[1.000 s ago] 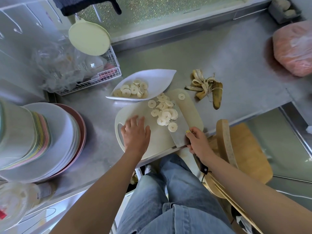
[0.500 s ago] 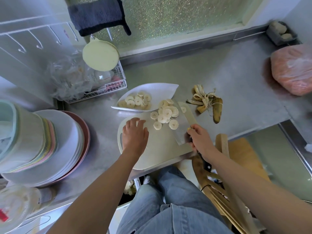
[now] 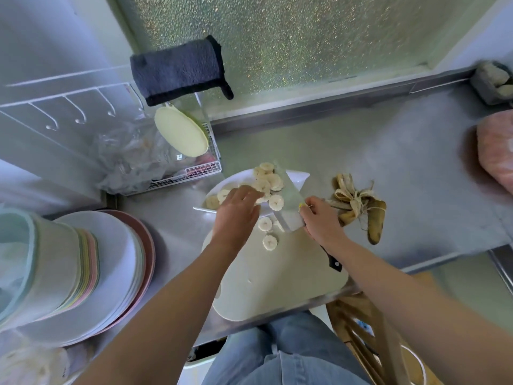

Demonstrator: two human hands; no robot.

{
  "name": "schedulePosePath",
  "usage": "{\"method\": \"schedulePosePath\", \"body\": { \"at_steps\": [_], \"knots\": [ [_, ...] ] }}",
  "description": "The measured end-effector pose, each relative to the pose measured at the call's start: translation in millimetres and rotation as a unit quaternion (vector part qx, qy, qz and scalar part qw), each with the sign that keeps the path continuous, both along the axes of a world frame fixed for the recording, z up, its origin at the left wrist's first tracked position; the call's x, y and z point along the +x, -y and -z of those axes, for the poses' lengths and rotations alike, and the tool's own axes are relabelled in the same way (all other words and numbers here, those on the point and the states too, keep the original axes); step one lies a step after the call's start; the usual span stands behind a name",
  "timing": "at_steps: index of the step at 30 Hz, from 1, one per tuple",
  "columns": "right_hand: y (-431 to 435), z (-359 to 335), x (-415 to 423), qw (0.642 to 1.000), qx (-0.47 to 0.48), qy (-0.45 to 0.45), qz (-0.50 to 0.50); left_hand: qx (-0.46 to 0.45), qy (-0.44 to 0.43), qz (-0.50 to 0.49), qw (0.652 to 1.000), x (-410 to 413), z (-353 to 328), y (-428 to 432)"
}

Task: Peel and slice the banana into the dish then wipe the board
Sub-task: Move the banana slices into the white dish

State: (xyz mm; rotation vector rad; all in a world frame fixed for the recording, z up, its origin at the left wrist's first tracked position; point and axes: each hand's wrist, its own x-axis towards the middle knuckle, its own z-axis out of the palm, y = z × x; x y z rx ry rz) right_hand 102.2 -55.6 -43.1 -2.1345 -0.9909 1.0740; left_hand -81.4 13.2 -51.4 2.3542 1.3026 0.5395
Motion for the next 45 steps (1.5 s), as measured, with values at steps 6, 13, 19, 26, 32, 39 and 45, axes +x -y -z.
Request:
{"method": "schedulePosePath", "body": {
  "at_steps": [6,13,19,26,32,39,45],
  "knots": [
    [-6.3,8.8,0.7,0.999,-0.017,0.042,-0.026,0.047,-0.11,0.195,0.974,18.2,17.4,-18.2],
    [-9.0,12.9,6.0,0.999,-0.01,0.036,-0.017,0.096,-0.172,0.237,0.951,9.5,24.0,-18.5],
    [-6.6,9.4,16.6,0.998,0.003,0.054,-0.022,0.081,-0.161,0.237,0.955,-6.2,22.8,-15.5],
    [-0.9,13.8,20.6,0.998,0.005,0.057,-0.028,0.06,-0.151,0.232,0.959,22.5,9.4,-18.6],
    [-0.8,13.5,20.0,0.998,0.014,0.05,-0.035,0.022,-0.226,0.241,0.944,40.5,10.7,-19.7],
    [5.3,12.7,25.9,1.0,0.008,0.026,-0.009,0.061,-0.288,0.221,0.93,27.0,15.6,-17.4],
    [11.3,7.0,35.3,0.999,0.006,0.032,-0.011,0.045,-0.32,0.2,0.925,16.4,14.9,-11.8]
  ]
}}
